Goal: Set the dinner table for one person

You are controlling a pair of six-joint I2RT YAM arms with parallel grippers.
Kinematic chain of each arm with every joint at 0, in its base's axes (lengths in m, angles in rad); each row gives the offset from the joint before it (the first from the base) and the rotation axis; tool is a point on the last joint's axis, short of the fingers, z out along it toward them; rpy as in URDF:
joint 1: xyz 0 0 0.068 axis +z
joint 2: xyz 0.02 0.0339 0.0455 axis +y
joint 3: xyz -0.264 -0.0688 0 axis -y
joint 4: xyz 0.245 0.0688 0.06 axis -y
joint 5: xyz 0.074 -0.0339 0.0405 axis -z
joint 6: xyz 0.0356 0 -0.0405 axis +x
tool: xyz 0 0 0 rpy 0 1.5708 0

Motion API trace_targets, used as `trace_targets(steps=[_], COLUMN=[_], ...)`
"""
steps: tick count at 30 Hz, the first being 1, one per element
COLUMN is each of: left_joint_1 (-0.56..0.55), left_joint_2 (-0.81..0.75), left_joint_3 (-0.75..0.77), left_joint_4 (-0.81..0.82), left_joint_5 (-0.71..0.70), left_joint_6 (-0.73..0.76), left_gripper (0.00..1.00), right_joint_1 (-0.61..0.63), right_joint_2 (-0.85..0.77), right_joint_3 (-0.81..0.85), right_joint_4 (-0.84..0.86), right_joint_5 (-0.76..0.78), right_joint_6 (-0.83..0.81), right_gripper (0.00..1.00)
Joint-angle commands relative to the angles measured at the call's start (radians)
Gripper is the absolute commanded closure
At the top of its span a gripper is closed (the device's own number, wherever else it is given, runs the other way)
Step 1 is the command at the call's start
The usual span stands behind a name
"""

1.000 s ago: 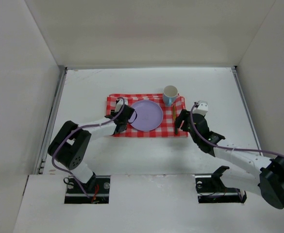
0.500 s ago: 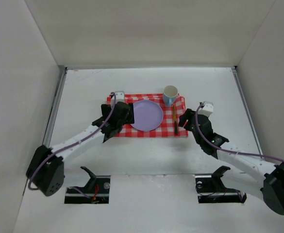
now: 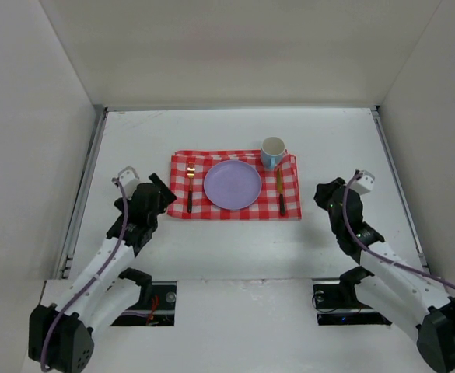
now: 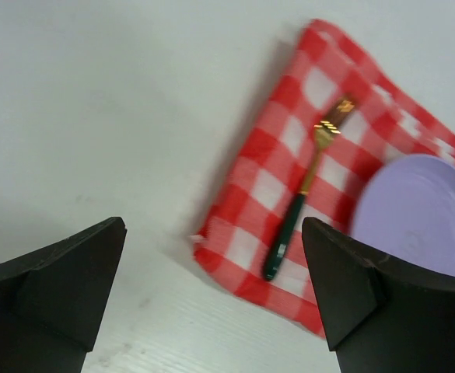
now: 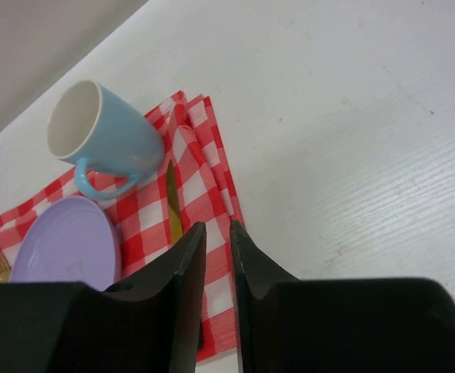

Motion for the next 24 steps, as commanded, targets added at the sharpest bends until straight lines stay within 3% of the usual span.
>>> trace_targets(steps=[1, 4, 7, 24], left_joint_1=[0.091, 0.174, 0.250, 0.362], left_joint_2=[-0.019, -0.051, -0.078, -0.075], left_joint_3=[-0.052, -0.094, -0.111, -0.121], left_joint_4=[-0.081, -0.090, -0.093, -0.072], left_joint_5=[0.039, 0.097, 0.143, 0.174], left_joint_6=[-0.137, -0.180, -0.198, -0.175], left_gripper=[0.00, 0.00, 0.00, 0.00], right_joint_1=[-0.024, -0.047, -0.070, -0.064], right_joint_2=[0.004, -0.020, -0.045, 0.032], right_joint_3=[-0.012, -0.033, -0.055, -0.041], right_joint_4=[0.047, 0.059, 0.075, 0.099], right_joint_5=[-0.040, -0.039, -0.046, -0.060], right_joint_6=[0.046, 0.066, 0.078, 0.080], right_gripper=[0.69, 0.50, 0.40, 0.35])
